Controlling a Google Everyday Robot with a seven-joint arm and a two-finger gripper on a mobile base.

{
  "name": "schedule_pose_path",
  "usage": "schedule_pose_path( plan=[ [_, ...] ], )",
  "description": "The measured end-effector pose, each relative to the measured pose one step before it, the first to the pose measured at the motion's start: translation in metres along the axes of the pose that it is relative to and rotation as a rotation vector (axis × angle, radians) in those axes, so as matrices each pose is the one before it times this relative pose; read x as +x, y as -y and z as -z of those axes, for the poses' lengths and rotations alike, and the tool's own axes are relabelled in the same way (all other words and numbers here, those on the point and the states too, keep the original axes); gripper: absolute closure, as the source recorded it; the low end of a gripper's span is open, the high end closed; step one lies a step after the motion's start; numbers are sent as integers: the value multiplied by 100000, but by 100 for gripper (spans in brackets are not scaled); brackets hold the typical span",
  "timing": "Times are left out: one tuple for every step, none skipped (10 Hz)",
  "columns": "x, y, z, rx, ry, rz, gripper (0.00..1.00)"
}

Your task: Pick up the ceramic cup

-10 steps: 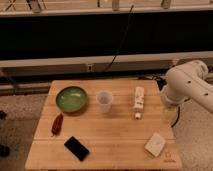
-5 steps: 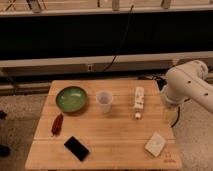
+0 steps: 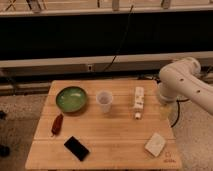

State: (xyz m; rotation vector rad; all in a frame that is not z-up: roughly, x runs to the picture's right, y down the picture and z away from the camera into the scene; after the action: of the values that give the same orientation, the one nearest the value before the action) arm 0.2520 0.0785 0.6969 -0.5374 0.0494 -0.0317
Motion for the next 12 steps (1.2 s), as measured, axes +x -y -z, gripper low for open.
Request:
schedule_pose_path(
  plan=[
    [-1700,1248,153,1039,-1166,3115,20],
    [-806,874,167,719,-786,1963,20],
    [-438,361,-89,176,-724,1580,20],
    [-318,384,88,648,-1198,2376,20],
    [-523,441,29,262,-1036,2365,20],
    [-1248,768,-1,785,-562,3904,20],
    [-1012,644,27,718,-231,2901,20],
    [-854,708,-70,623,-536,3959,20],
    [-276,348,25,415,-120,1628,20],
    [11,63,-143,-72,-155,1214,20],
    [-84,95,-214,-276,-224,1672,20],
    [-937,540,-221,168,145,2937,20]
  ],
)
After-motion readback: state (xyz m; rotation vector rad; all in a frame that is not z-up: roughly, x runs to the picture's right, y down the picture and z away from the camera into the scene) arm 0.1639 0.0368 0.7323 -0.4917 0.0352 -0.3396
